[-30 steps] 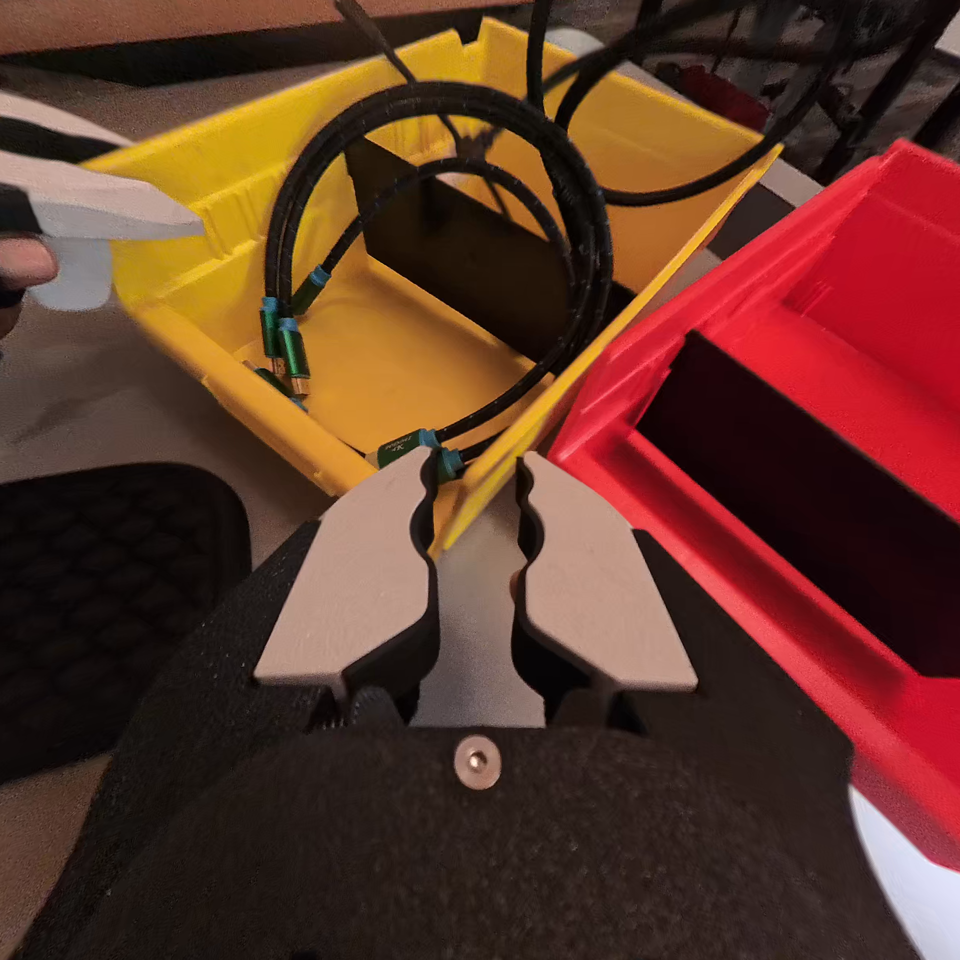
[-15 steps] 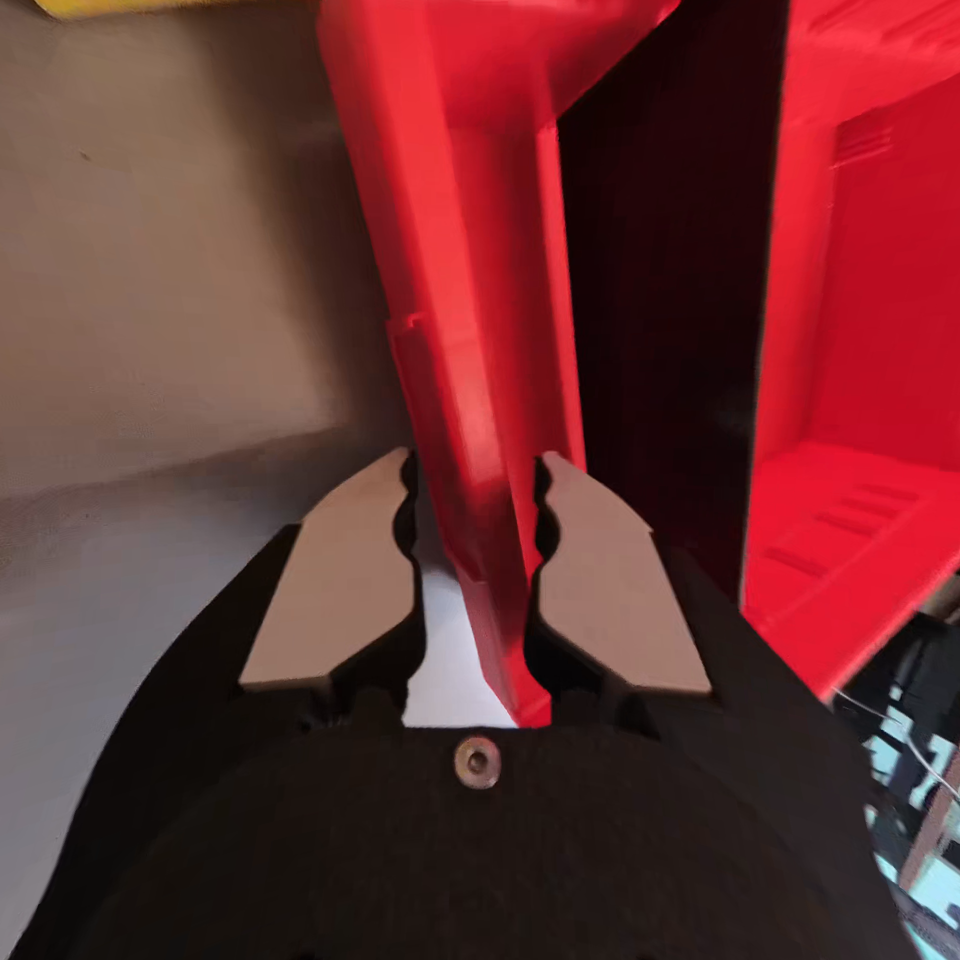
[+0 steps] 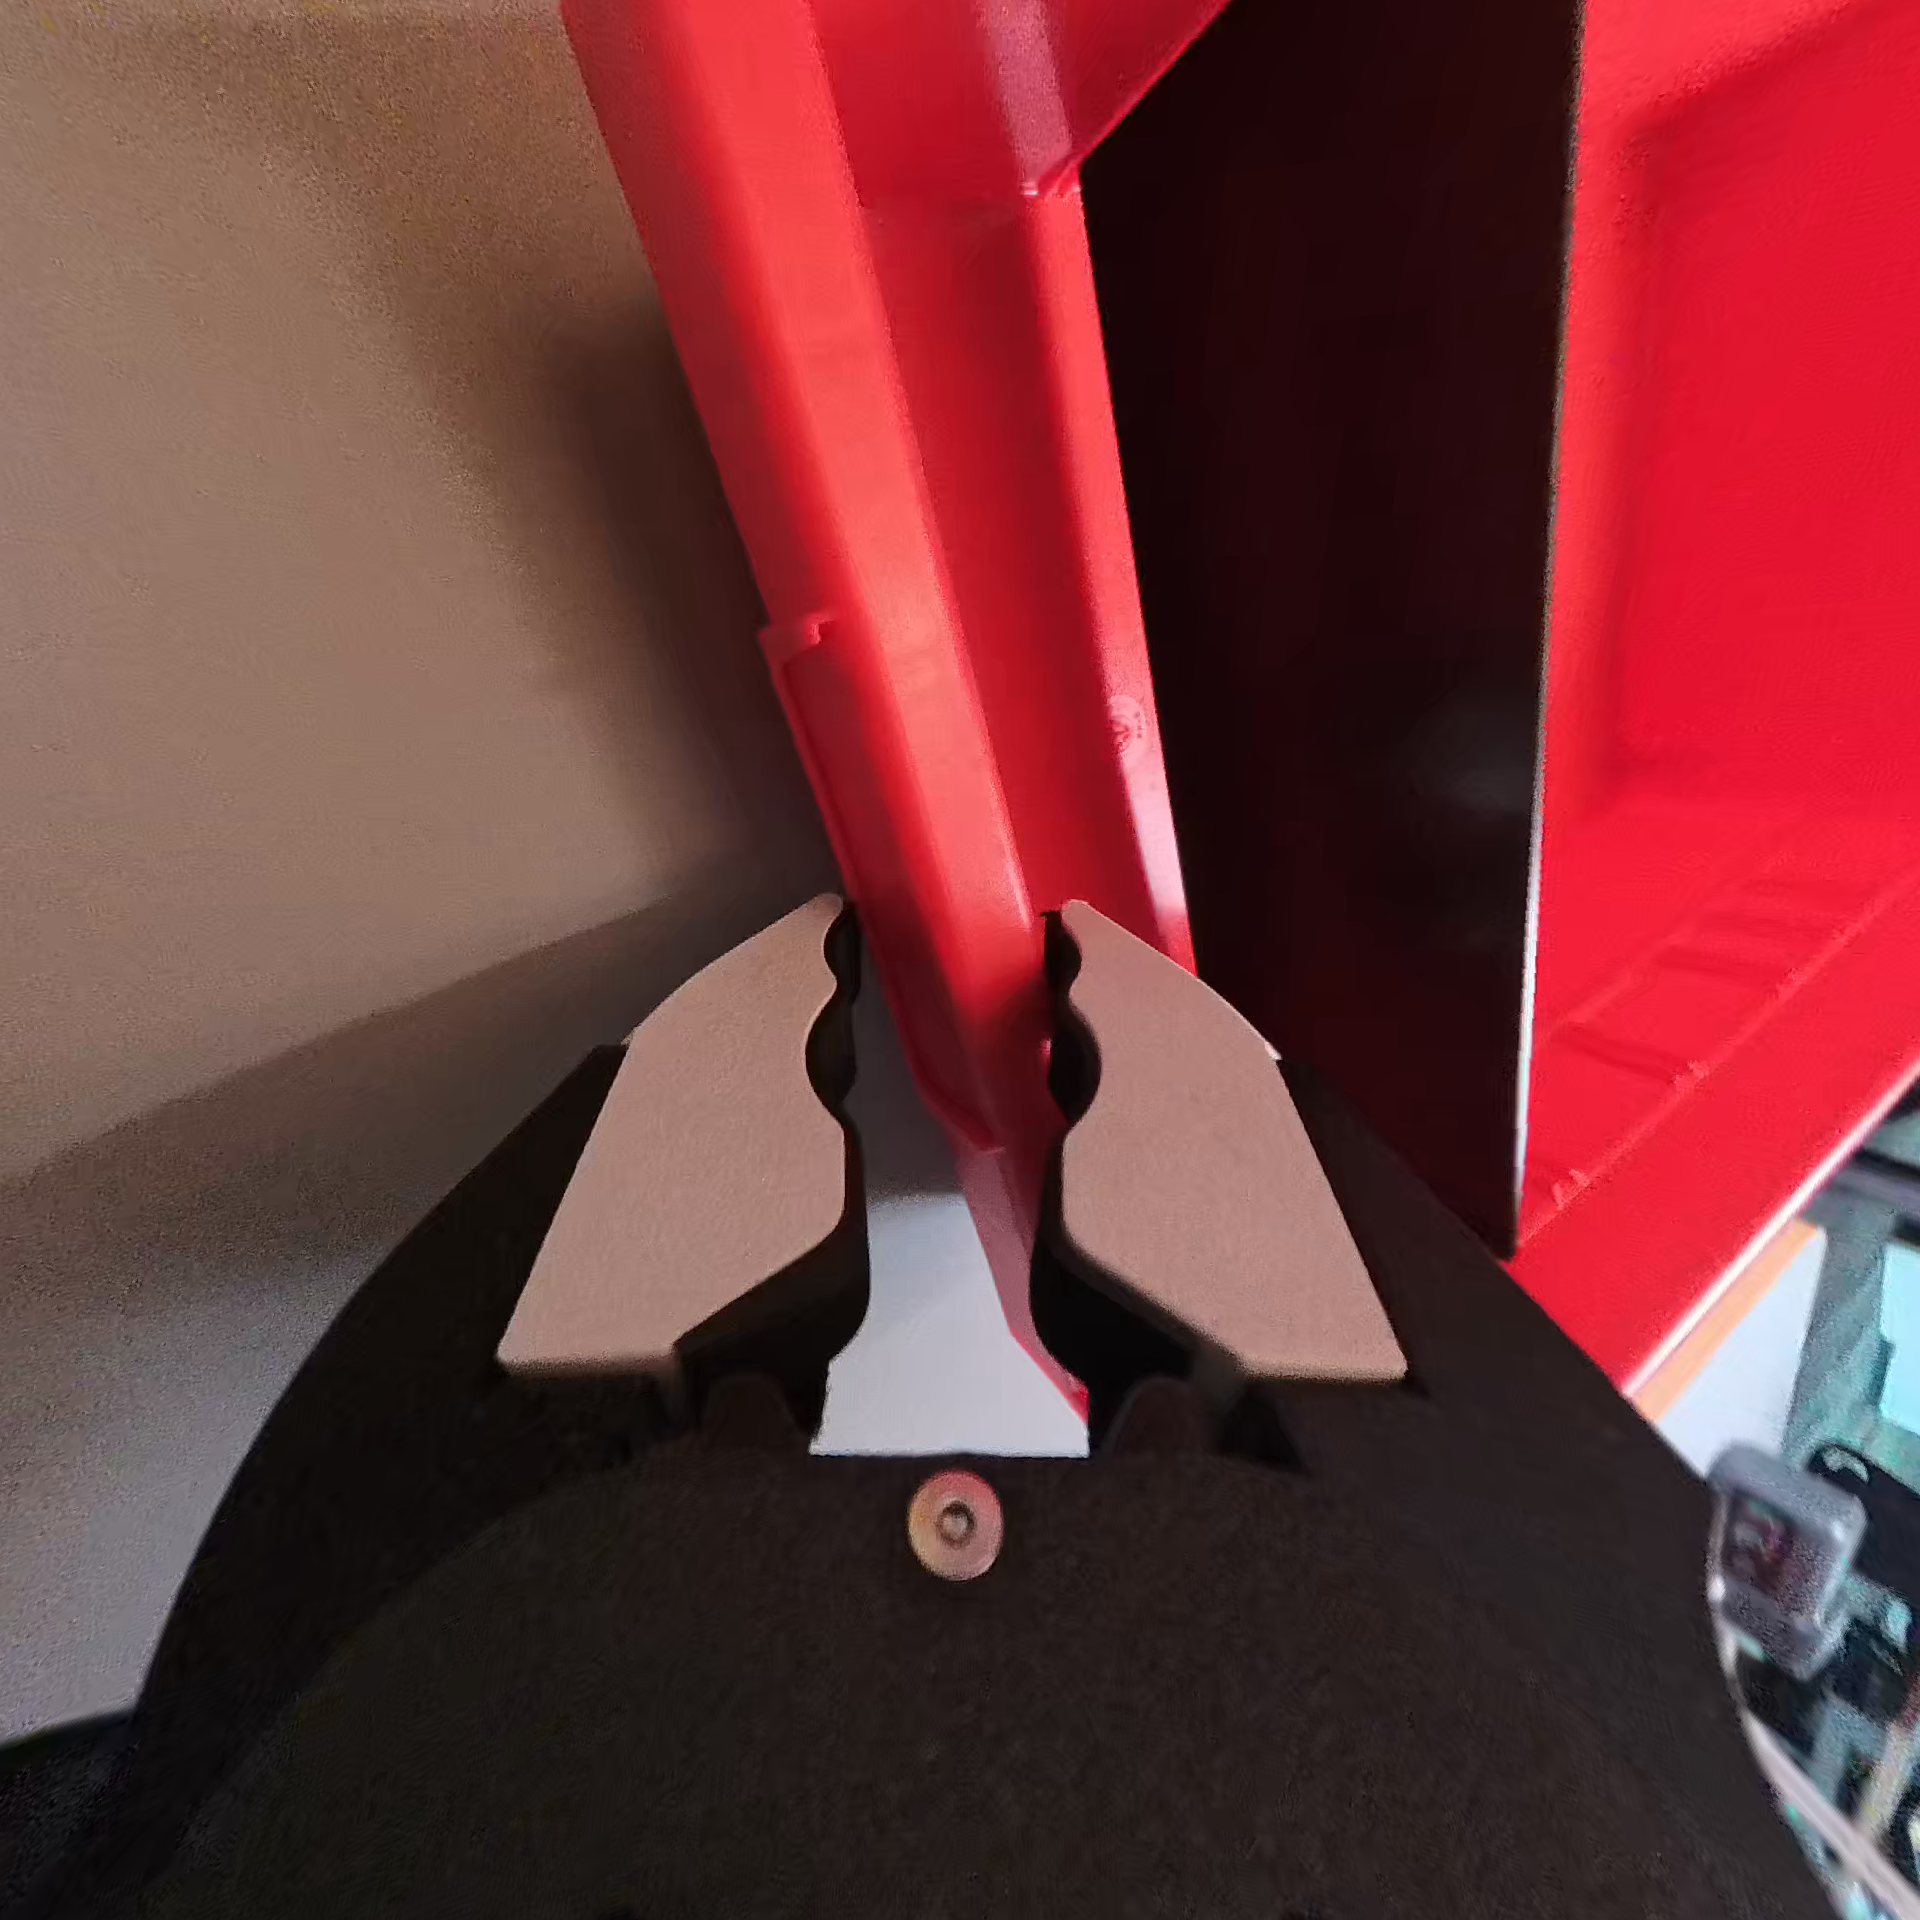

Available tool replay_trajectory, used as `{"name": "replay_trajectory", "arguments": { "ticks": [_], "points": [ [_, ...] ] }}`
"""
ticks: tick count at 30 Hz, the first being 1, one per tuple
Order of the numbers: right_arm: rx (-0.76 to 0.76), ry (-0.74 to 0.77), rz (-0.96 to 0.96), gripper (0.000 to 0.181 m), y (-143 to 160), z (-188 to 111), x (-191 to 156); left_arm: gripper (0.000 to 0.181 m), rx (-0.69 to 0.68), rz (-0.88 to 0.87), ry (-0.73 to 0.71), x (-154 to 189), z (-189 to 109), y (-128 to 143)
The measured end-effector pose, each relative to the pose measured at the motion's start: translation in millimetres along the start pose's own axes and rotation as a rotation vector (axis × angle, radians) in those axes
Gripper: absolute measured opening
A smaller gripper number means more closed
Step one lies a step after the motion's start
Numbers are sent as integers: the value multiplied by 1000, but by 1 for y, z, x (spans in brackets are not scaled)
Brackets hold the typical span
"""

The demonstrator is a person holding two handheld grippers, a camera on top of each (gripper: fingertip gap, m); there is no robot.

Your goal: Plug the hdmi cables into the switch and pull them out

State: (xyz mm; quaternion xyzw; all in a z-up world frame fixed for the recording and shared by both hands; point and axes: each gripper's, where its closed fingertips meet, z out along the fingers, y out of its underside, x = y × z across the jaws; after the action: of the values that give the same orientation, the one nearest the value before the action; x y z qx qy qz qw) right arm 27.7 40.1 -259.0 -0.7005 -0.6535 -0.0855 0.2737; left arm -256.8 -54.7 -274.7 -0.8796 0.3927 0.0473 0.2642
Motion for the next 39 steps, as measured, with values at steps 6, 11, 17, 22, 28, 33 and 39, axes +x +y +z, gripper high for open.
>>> {"name": "replay_trajectory", "arguments": {
  "ticks": [6,11,17,22,28,33,39],
  "points": [
    [-72,75,101,33,55,-1,29,33,-2,-6,-23,-19,7,-1],
    [-124,140,165,35,83,10,69,33,-4,-5,-55,-42,14,-4],
    [119,132,313,39,38,-11,90,39,13,-50,-130,-82,21,-1],
    [597,50,475,39,-39,-46,94,42,235,-185,-110,-93,-18,-26],
    [927,87,735,38,-66,-37,113,48,488,-402,-259,-165,-82,-50],
    [931,71,676,35,-72,-19,93,72,347,-487,-365,-241,-72,-41],
    [930,48,641,32,-74,-16,82,87,249,-568,-264,-278,-20,-55]
  ]
}}
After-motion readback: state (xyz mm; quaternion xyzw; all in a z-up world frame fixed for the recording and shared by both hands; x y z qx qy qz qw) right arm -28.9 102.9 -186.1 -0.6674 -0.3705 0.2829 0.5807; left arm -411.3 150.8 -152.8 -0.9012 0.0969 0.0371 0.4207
